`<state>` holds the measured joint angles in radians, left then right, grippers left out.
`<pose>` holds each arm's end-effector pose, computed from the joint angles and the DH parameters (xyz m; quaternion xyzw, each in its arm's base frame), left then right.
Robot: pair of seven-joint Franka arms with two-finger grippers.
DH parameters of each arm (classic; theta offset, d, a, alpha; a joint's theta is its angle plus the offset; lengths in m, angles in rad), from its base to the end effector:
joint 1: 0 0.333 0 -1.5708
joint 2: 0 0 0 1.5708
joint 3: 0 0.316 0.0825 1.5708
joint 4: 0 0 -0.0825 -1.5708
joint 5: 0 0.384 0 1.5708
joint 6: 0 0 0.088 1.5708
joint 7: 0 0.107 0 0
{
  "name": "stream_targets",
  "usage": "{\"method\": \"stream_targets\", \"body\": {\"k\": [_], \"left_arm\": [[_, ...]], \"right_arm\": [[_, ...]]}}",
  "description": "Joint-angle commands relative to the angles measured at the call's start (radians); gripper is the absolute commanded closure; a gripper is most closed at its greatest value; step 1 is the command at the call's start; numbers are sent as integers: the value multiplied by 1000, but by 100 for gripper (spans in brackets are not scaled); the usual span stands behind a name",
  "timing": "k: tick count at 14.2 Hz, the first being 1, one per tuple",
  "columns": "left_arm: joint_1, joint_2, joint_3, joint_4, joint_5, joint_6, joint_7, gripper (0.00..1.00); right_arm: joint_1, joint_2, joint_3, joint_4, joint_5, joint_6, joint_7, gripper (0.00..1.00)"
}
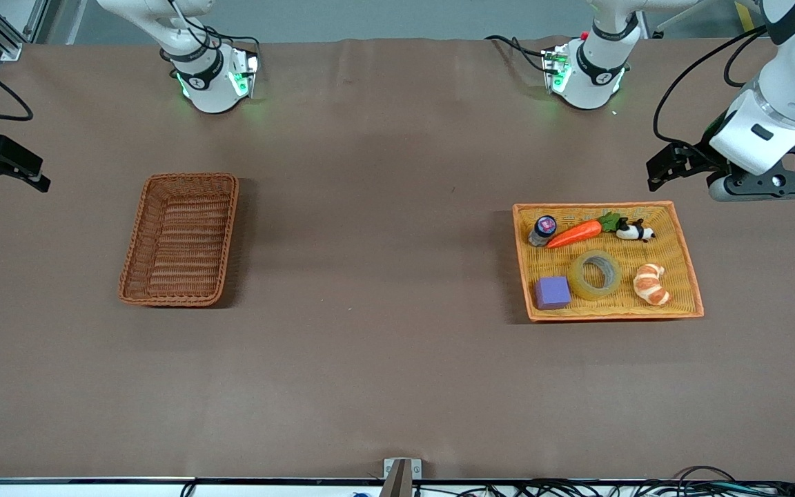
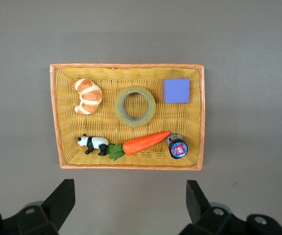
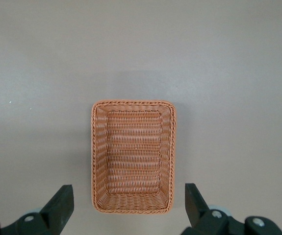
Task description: Move tape to another basket
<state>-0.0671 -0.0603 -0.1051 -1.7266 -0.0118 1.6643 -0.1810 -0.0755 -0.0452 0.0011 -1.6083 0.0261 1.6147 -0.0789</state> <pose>0.5328 -0.0954 0.5915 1.0000 0.0051 -0.0016 0.0025 0.5436 -0.0378 0.6356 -0.9996 -0.0020 -0.0267 0.0110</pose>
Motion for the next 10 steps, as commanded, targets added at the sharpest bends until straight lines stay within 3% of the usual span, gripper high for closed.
{"method": "stream_targets", "body": {"k": [1, 10], "left_arm": [[-2, 11, 4, 25, 16, -11, 12, 0], [10, 13, 8, 36, 22, -14, -2, 0]], "right_arm": [[-24, 2, 39, -4, -2, 7, 17, 0], [6, 13, 14, -5, 2, 19, 16, 0]]}}
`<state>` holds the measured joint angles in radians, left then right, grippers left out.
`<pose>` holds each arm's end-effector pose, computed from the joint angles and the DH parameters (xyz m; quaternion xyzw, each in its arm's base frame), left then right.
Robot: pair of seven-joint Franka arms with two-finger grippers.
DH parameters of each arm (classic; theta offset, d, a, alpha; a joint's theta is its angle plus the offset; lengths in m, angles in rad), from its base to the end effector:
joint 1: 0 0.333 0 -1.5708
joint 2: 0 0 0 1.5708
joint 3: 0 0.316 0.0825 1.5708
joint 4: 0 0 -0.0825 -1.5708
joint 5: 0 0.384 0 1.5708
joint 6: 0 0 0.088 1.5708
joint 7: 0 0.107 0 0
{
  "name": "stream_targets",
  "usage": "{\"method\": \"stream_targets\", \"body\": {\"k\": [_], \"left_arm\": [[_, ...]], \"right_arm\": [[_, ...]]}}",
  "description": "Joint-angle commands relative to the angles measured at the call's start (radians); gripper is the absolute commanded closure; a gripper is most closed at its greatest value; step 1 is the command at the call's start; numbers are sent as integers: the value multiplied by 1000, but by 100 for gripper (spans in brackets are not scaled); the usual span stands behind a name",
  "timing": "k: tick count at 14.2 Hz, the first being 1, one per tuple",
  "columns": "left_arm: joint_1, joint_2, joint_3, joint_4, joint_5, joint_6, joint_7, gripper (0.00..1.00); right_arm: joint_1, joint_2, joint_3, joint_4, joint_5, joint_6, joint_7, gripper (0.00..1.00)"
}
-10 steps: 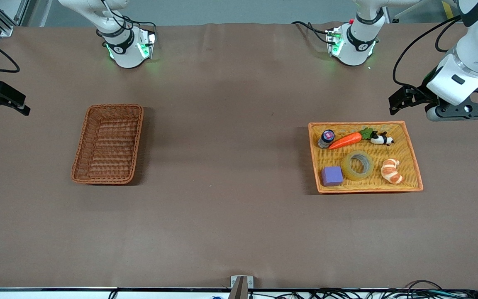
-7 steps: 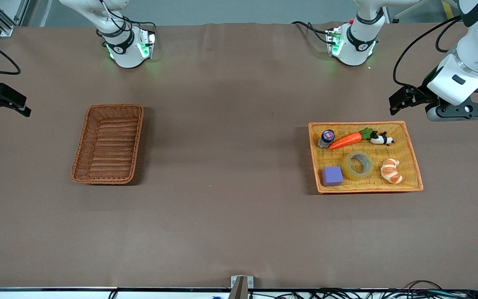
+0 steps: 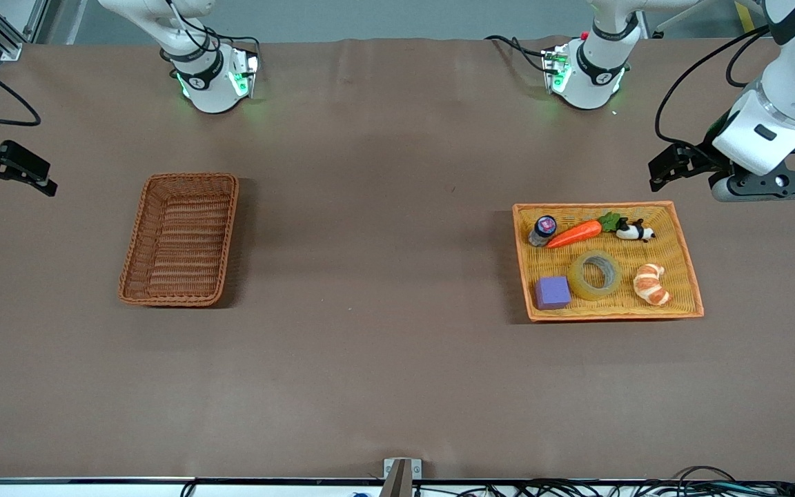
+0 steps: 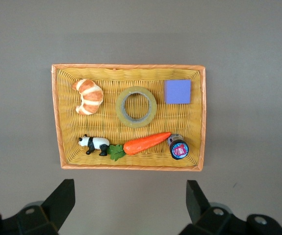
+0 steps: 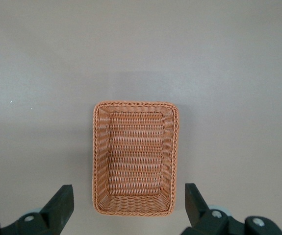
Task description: Move tape to another basket
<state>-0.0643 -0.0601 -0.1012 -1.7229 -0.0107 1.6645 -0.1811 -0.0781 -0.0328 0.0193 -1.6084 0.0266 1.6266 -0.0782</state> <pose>0.5338 -0.0917 0.5932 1.0000 0.0084 0.0003 0.0024 0.5490 -0.0294 0.6298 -0.9995 -0.0093 -0.0263 0.0112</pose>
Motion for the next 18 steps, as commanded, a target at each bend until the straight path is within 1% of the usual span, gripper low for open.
{"method": "stream_targets", "body": {"k": [1, 6, 8, 11, 18], "left_arm": [[17, 14, 5, 31, 21, -14, 0, 0], [41, 100, 5, 40, 12, 0, 11, 0], [43, 135, 5, 26, 9, 61, 17, 0], [41, 192, 5, -45, 11, 156, 17, 0], [34, 440, 5, -58, 58, 311, 15, 0]], "right_arm": [[11, 1, -4, -7, 1, 4, 15, 0], [12, 4, -2, -2, 1, 13, 15, 0], [12, 2, -1, -5, 1, 4, 15, 0], [12, 2, -2, -8, 1, 13, 14, 0], [9, 10, -2, -10, 1, 15, 12, 0]]}}
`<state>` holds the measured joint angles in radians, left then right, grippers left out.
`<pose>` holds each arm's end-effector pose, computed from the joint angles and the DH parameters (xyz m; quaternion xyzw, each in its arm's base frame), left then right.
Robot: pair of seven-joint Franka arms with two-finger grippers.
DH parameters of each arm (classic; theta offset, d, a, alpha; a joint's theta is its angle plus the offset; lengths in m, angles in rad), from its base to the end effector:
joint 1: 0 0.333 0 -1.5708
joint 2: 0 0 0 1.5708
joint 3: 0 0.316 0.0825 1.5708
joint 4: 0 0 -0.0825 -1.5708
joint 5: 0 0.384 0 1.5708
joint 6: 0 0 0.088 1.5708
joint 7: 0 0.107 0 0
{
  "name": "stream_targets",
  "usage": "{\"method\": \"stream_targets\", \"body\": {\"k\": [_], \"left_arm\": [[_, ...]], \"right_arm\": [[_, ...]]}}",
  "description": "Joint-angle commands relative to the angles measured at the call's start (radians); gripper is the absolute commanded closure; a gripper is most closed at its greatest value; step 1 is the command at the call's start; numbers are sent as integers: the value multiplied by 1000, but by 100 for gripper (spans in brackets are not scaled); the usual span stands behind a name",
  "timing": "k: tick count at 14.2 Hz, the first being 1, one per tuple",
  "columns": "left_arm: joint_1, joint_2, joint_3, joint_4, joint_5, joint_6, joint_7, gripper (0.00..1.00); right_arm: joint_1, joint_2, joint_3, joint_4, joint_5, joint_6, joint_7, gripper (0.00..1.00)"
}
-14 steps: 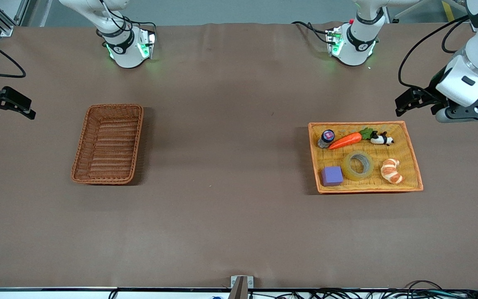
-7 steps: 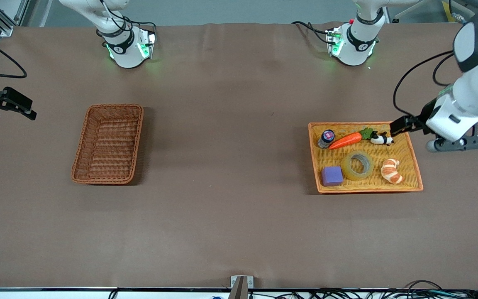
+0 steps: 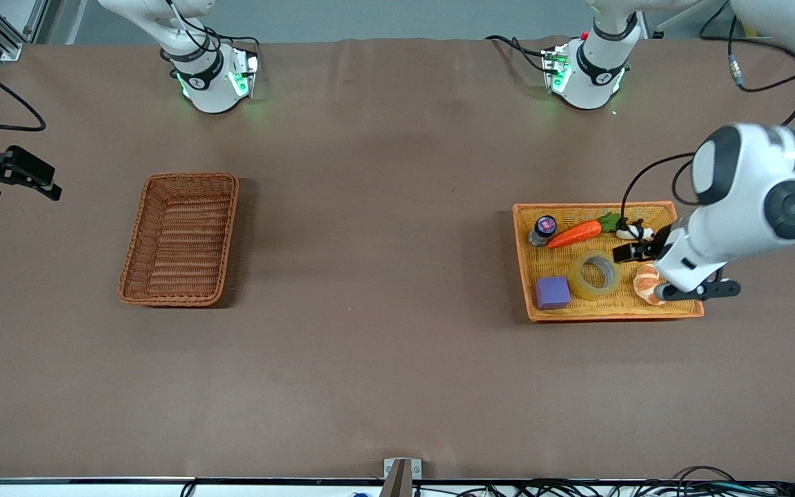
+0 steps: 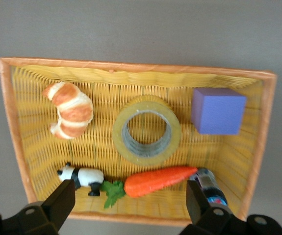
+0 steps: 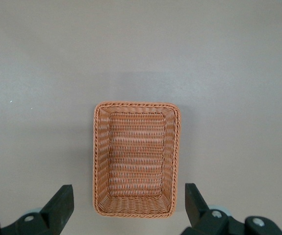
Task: Move tape to another basket
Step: 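Lower the left gripper onto the yellow tape roll and grasp it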
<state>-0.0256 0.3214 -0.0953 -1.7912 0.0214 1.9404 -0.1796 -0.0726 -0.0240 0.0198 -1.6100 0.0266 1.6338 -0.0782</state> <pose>0.6141 -0.0693 0.3597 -0.9960 -0.0257 0.0851 0.0072 0.5525 -0.0264 0.6249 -0.9996 -0.0122 -0.0247 0.0115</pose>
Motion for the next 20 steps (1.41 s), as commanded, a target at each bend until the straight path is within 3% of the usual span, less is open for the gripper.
{"method": "stream_targets", "body": {"k": [1, 7, 13, 14, 16, 18, 20], "left_arm": [[-4, 96, -4, 4, 25, 60, 15, 0], [3, 166, 0, -91, 34, 231, 14, 0], [26, 206, -1, -122, 101, 245, 8, 1], [26, 212, -1, -122, 101, 262, -3, 20], [18, 231, -1, -120, 101, 270, -49, 72], [23, 231, -4, -119, 101, 270, -52, 95], [19, 232, -1, -120, 101, 270, -52, 100]], "right_arm": [[5, 2, -1, -7, 1, 9, 12, 0], [2, 1, -1, -8, 1, 8, 9, 0], [2, 2, -3, -10, 1, 6, 9, 0], [2, 2, -3, -10, 3, 8, 9, 0], [5, 2, -3, -10, 3, 9, 9, 0], [5, 2, -3, -10, 1, 9, 9, 0], [2, 2, -3, -11, 1, 6, 9, 0]]}}
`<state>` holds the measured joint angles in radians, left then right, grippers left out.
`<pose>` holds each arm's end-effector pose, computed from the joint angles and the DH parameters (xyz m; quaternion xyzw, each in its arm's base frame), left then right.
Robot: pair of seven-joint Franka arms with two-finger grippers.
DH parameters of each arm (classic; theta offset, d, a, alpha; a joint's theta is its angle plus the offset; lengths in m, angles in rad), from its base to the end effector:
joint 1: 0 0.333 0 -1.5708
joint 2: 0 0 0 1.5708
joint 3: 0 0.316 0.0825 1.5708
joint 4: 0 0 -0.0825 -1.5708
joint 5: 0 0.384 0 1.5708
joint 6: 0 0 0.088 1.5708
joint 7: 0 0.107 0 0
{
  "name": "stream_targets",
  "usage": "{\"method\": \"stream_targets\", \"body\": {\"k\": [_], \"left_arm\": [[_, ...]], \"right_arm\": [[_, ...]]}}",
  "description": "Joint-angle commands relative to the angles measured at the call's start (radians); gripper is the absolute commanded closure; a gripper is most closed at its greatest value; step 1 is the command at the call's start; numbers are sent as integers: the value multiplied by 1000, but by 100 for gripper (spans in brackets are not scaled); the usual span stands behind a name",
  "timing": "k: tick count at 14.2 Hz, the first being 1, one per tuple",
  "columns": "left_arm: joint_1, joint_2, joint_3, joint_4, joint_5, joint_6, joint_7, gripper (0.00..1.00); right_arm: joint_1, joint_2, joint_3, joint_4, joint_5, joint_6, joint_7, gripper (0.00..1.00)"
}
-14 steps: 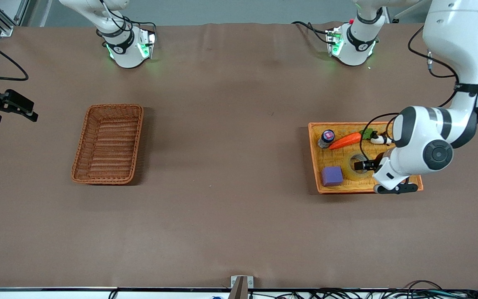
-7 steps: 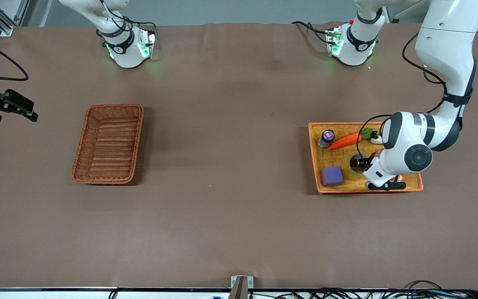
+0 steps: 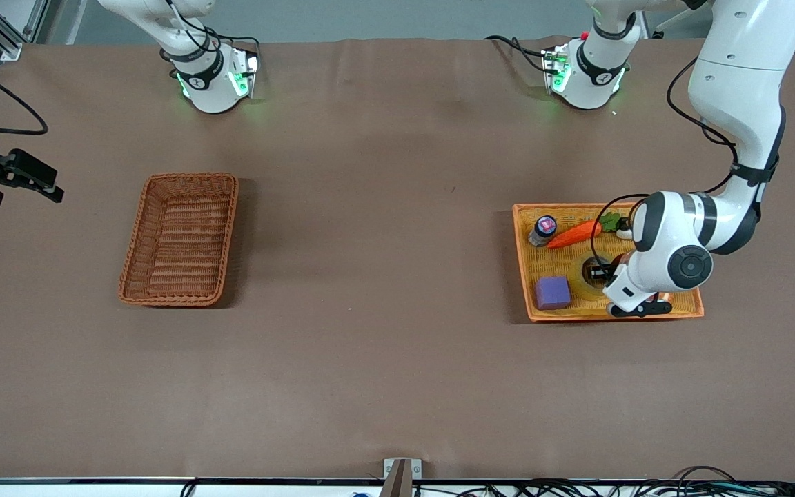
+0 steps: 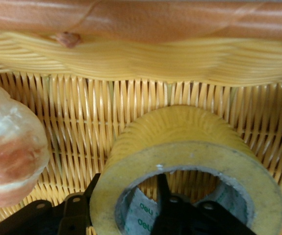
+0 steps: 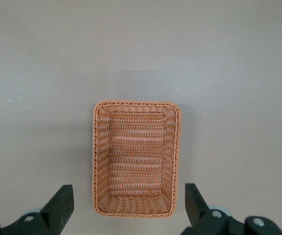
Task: Move tape to another basket
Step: 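Lower the left gripper onto the yellow tape roll and grasp it, then lift the tape roll and set it on the table beside the tray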
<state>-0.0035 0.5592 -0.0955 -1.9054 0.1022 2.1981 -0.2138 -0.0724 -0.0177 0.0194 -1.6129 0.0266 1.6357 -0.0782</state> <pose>0.5971 -0.0546 0.1844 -0.9910 -0.0256 0.1275 0.0313 0.5544 -0.0266 0.6202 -0.9996 -0.0120 -0.0211 0.0118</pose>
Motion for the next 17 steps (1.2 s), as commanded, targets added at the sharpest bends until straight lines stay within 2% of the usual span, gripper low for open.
{"method": "stream_targets", "body": {"k": [1, 3, 7, 9, 13, 15, 17], "left_arm": [[-3, -13, -1, -4, 20, 12, -19, 100], [2, -53, -4, -4, 20, -6, -12, 100], [-1, -171, -10, 40, 20, -164, -21, 100], [-12, -188, -22, 127, 11, -243, -22, 100], [-73, -105, -157, 264, 10, -281, -181, 100], [-200, -32, -173, 354, 7, -284, -286, 100], [-332, 42, -173, 402, 4, -282, -411, 100]], "right_arm": [[3, -4, -3, -7, 1, 4, 8, 0], [0, -4, -3, -9, 3, 6, 8, 0], [0, -4, -3, -9, 1, 6, 6, 0], [0, -2, -3, -9, 3, 4, 6, 0], [0, -2, -3, -9, 1, 6, 6, 0], [2, -2, -3, -10, 3, 6, 6, 0], [0, 1, -3, -9, 3, 7, 6, 0]]}}
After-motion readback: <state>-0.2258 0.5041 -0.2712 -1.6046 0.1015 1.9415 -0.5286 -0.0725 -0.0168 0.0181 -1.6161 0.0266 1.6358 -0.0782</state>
